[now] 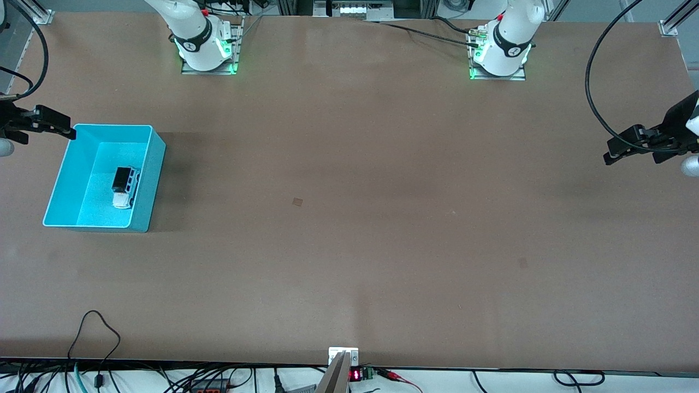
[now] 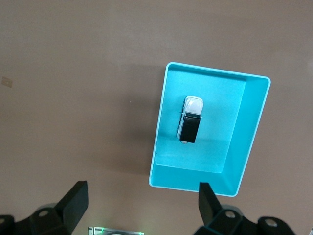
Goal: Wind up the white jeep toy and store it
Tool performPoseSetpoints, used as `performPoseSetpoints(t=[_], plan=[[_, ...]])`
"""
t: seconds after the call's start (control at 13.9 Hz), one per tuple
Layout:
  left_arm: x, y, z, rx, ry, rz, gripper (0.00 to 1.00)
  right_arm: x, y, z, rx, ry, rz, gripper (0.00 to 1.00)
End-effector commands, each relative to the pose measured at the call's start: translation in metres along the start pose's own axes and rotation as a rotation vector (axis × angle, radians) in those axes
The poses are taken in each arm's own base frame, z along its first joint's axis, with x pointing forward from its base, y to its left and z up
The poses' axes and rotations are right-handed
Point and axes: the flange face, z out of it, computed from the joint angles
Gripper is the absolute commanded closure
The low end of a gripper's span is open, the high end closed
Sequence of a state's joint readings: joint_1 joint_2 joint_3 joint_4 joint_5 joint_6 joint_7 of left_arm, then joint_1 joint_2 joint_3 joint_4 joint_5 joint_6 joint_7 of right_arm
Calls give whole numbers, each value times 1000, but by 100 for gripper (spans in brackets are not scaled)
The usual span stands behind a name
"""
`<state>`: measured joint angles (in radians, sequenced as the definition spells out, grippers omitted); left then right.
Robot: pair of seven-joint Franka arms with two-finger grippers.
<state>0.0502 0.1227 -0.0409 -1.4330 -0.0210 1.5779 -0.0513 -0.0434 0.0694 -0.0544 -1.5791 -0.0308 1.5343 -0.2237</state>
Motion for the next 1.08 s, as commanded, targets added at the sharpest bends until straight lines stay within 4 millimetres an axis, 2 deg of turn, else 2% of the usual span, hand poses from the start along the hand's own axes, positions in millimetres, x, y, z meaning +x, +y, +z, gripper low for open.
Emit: performPoseSetpoints(t=[0.0, 0.36, 0.65, 1.01], plan=[[-8, -2, -4, -15, -3, 15, 0, -4, -6, -5, -14, -8, -15, 0], [-8, -2, -5, -13, -1, 15, 0, -4, -8, -5, -16, -12, -12, 0], [-8, -4, -5, -13, 1, 12, 0, 0, -34, -6, -23, -15, 10, 0], [-8, -4, -5, -15, 1, 12, 0, -4, -31, -5, -22, -11, 2, 0]])
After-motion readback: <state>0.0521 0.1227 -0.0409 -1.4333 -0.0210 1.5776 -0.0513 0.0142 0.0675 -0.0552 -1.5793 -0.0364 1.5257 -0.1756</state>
